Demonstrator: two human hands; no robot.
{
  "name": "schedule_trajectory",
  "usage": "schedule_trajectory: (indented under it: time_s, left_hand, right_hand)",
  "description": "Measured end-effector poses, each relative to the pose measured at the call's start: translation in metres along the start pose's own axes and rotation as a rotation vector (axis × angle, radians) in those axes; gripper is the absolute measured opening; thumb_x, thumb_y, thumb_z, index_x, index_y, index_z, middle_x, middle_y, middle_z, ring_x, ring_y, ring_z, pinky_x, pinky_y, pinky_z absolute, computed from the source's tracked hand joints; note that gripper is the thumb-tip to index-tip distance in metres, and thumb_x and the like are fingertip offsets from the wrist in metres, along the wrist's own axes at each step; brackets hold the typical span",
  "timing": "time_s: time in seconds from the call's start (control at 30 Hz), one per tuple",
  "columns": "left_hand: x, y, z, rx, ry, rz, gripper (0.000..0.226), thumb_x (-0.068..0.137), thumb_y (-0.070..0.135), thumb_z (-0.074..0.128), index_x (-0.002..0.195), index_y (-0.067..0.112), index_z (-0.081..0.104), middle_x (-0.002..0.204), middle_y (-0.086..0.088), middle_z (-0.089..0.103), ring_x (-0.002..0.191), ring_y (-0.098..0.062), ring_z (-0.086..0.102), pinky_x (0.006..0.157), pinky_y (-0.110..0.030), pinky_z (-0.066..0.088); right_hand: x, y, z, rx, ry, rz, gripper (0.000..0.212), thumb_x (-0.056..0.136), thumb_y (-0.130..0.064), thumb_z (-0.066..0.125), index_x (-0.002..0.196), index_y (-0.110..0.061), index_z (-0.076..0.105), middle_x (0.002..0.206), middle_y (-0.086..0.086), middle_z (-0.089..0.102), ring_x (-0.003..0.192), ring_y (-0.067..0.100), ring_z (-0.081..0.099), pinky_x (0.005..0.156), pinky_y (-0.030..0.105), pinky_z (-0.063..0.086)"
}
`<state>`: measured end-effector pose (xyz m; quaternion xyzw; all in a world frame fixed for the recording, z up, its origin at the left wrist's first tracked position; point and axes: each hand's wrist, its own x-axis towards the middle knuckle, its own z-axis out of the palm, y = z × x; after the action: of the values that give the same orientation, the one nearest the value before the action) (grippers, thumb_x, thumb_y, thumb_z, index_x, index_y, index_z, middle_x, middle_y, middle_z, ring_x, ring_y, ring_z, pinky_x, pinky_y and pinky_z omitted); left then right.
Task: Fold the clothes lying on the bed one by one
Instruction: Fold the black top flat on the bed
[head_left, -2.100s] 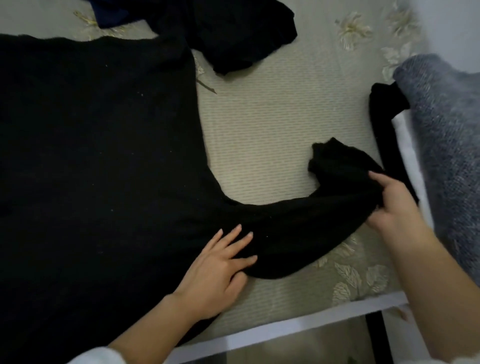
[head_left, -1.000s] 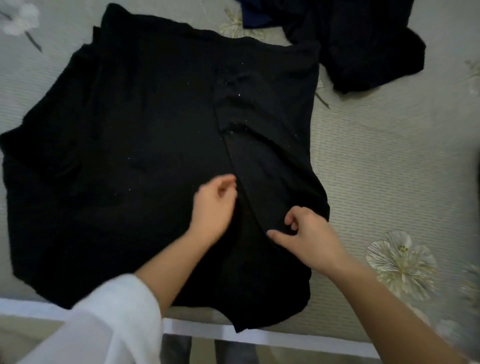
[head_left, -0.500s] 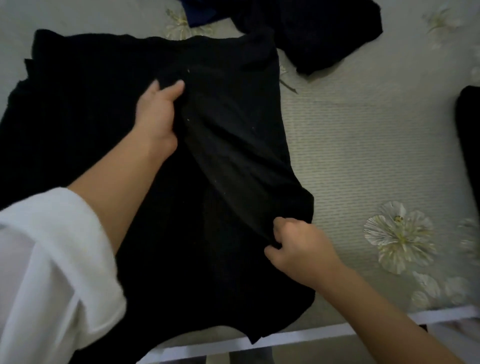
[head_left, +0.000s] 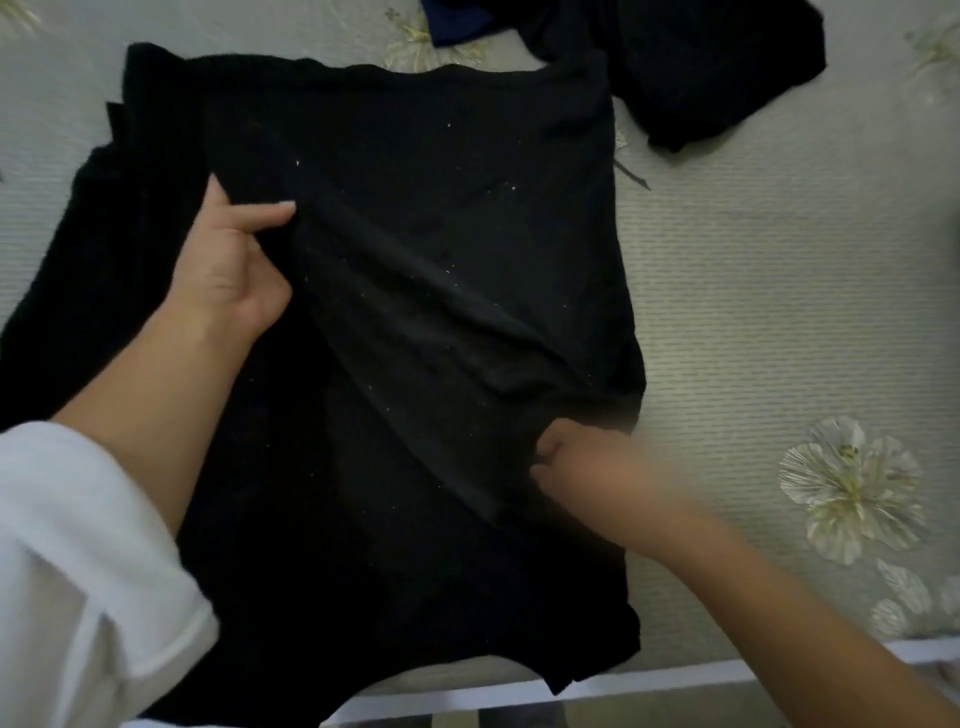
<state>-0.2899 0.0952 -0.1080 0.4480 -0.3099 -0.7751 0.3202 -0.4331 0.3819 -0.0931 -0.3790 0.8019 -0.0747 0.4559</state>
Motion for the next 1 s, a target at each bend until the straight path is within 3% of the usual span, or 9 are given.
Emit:
schedule_trajectory:
  time_s: [0.2,0.3,0.47,0.57,0.67,0.73,0.8,0.9,1.0]
  left_hand:
    - [0.013,0.008,-0.018,0.199,0.204,-0.165,0.037,0.079,0.0,0.055,0.103,0.027,0.061,0.114,-0.001,0.069,0.107,-0.019,0.065,0.081,-0.031,0.055]
    - [0.022,0.02,-0.017,0.174,0.102,-0.217,0.03,0.084,0.018,0.063,0.114,0.016,0.063,0.107,-0.002,0.072,0.099,-0.017,0.069,0.079,-0.031,0.057]
    - [0.042,0.032,-0.014,0.085,0.064,-0.127,0.028,0.075,-0.005,0.045,0.085,0.016,0.06,0.108,-0.006,0.067,0.103,-0.025,0.065,0.076,-0.036,0.057]
    - [0.05,0.028,-0.019,0.299,0.335,-0.143,0.039,0.082,-0.002,0.048,0.111,0.021,0.06,0.103,0.0,0.061,0.089,-0.012,0.059,0.061,-0.023,0.052]
    - [0.052,0.018,-0.017,0.719,0.476,0.084,0.046,0.085,0.014,0.058,0.129,0.02,0.045,0.116,0.002,0.051,0.106,-0.014,0.051,0.093,-0.03,0.048]
    - [0.045,0.013,-0.014,1.185,0.366,0.457,0.059,0.085,0.024,0.057,0.14,0.02,0.035,0.142,-0.005,0.035,0.131,-0.023,0.035,0.109,-0.032,0.028]
    - [0.043,0.005,-0.017,1.568,0.0,0.64,0.059,0.092,0.032,0.05,0.147,0.024,0.03,0.157,-0.007,0.017,0.144,-0.027,0.015,0.115,-0.04,0.016]
    - [0.041,-0.009,-0.032,1.96,-0.422,0.364,0.059,0.1,0.046,0.031,0.152,0.036,0.006,0.16,0.001,-0.013,0.146,-0.023,-0.015,0.117,-0.048,-0.003]
    - [0.028,-0.002,-0.05,1.745,-0.288,0.388,0.059,0.1,0.042,0.033,0.152,0.035,0.005,0.16,0.0,-0.012,0.146,-0.023,-0.018,0.117,-0.046,-0.005]
  right_hand:
    - [0.013,-0.009,0.003,-0.115,0.011,0.077,0.02,0.087,-0.041,0.059,0.091,-0.024,0.049,0.073,-0.006,0.063,0.072,0.013,0.06,0.07,0.034,0.051]
    - [0.023,-0.028,-0.002,-0.049,0.16,0.027,0.015,0.088,-0.037,0.058,0.083,-0.024,0.055,0.071,-0.006,0.062,0.069,0.012,0.059,0.07,0.038,0.052]
    - [0.037,-0.049,0.009,-0.091,0.382,-0.183,0.033,0.088,-0.031,0.06,0.119,-0.02,0.055,0.107,-0.007,0.055,0.1,0.012,0.053,0.086,0.034,0.049]
    - [0.045,-0.059,0.022,-0.297,0.327,-0.242,0.064,0.088,-0.038,0.059,0.145,-0.021,0.035,0.147,0.003,0.035,0.136,0.021,0.031,0.111,0.038,0.031]
    - [0.056,-0.063,0.034,-0.395,0.234,-0.2,0.076,0.094,-0.046,0.048,0.153,-0.029,0.003,0.161,0.002,-0.005,0.148,0.021,-0.009,0.117,0.039,0.0]
    - [0.062,-0.066,0.038,-0.41,0.242,-0.195,0.077,0.094,-0.052,0.041,0.152,-0.032,-0.007,0.159,0.002,-0.018,0.145,0.022,-0.022,0.115,0.039,-0.011]
    - [0.069,-0.071,0.042,-0.412,0.222,-0.172,0.077,0.094,-0.058,0.036,0.15,-0.036,-0.013,0.156,0.002,-0.027,0.142,0.023,-0.03,0.114,0.042,-0.015]
    - [0.078,-0.079,0.047,-0.47,0.144,-0.09,0.077,0.093,-0.063,0.027,0.146,-0.039,-0.022,0.151,0.003,-0.038,0.137,0.025,-0.038,0.113,0.047,-0.018]
    - [0.078,-0.091,0.05,-0.464,0.139,-0.042,0.077,0.094,-0.06,0.027,0.146,-0.035,-0.024,0.151,0.004,-0.039,0.137,0.024,-0.038,0.114,0.047,-0.019]
